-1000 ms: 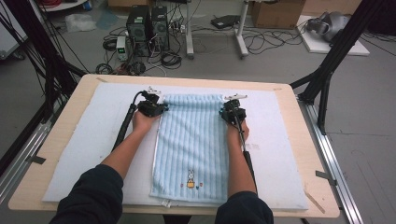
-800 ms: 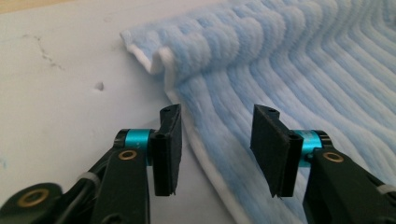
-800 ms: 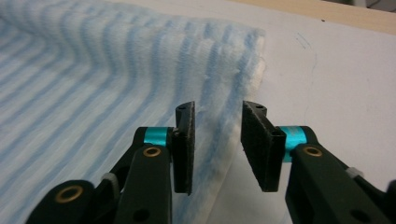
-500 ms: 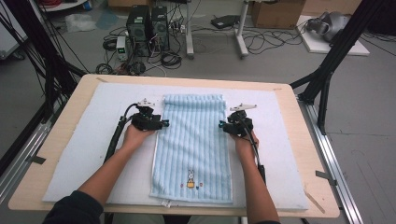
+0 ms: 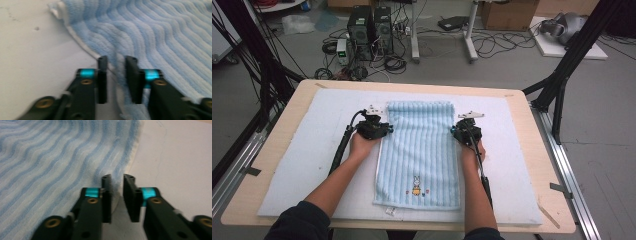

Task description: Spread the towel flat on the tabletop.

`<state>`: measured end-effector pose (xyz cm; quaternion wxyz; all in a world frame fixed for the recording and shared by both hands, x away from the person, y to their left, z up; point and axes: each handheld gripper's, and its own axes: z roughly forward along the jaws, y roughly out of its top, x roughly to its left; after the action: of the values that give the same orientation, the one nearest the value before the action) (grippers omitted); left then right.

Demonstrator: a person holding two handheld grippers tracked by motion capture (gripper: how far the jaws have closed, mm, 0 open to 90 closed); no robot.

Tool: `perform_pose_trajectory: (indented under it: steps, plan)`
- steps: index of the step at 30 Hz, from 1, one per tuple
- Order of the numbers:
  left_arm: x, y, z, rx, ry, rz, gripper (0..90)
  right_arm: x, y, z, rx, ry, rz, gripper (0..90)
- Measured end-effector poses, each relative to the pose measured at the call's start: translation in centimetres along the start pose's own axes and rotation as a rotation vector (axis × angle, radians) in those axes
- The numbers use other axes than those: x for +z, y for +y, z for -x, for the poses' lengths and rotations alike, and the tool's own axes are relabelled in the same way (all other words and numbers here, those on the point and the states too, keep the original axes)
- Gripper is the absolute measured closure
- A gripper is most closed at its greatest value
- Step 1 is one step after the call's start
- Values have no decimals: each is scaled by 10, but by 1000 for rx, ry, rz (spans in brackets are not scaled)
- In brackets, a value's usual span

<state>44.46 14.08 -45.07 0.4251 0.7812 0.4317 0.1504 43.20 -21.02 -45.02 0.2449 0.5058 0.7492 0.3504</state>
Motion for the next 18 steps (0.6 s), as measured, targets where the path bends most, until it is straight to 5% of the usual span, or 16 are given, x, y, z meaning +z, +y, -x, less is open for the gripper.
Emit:
perform_pose_trajectory:
  steps: [4,7,18]
  plan:
    - [-13,-10,1,-30,-34,19,524,-10,-5,0,1,54,10,611]
    - [-25,-20,7,-13,-47,31,501,-21,-12,-2,-8,87,-3,544]
    - [-72,-51,38,21,-119,42,513,-75,-48,-34,-93,168,20,511]
